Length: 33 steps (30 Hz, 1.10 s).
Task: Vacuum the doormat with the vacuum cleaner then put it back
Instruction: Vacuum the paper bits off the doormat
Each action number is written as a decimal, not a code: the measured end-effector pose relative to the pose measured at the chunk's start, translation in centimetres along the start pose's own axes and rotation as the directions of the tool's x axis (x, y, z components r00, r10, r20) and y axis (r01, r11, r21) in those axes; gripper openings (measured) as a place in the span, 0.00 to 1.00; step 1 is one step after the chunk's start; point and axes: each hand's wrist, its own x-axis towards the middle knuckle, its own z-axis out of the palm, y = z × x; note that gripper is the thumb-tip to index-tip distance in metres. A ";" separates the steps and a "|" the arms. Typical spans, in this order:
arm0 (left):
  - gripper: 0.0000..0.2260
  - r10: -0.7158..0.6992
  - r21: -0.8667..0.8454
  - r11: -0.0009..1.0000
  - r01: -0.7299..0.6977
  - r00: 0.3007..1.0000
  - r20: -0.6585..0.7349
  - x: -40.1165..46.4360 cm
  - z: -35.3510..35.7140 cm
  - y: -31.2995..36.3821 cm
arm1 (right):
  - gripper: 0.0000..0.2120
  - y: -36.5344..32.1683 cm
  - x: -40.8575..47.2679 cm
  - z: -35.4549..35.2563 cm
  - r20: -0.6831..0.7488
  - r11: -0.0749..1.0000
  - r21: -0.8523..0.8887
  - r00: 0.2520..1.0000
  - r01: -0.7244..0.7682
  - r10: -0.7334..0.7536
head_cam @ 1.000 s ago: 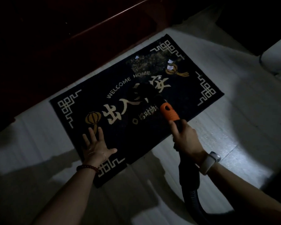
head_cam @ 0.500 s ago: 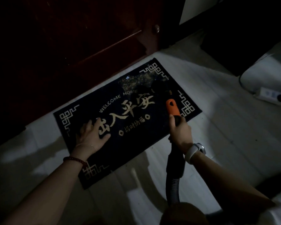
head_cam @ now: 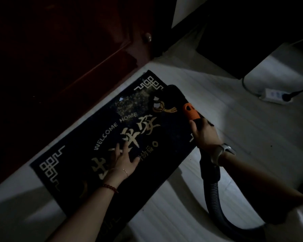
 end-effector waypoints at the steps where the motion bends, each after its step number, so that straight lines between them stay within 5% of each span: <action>1: 0.38 -0.004 0.010 1.000 0.004 1.000 0.007 0.6 0.4 0.1 | 0.20 0.0 0.3 0.3 0.000 1.000 0.024 1.000 0.001 -0.001; 9: 0.56 -0.111 0.291 0.952 0.095 0.993 0.039 5.6 1.5 0.3 | 0.17 1.5 0.8 3.0 0.054 0.992 0.122 0.997 0.042 -0.049; 14: 0.57 -0.084 0.301 0.952 0.065 0.995 0.052 6.0 2.0 -0.1 | 0.20 -3.2 5.2 3.9 0.024 0.974 0.169 0.987 0.153 -0.159; 26: 0.59 -0.037 0.263 0.965 0.018 0.997 0.067 6.1 2.1 -0.7 | 0.22 -5.9 9.3 3.5 -0.008 0.967 0.234 0.995 0.095 -0.096; 29: 0.65 -0.027 0.249 0.969 0.008 0.997 0.074 5.8 1.9 -0.8 | 0.22 -7.9 8.3 5.1 0.046 0.973 0.193 0.989 0.128 -0.139; 33: 0.56 -0.081 0.287 0.956 0.066 0.996 0.040 5.9 2.0 -0.3 | 0.20 -7.4 3.9 7.5 0.187 0.955 0.148 0.941 0.256 -0.281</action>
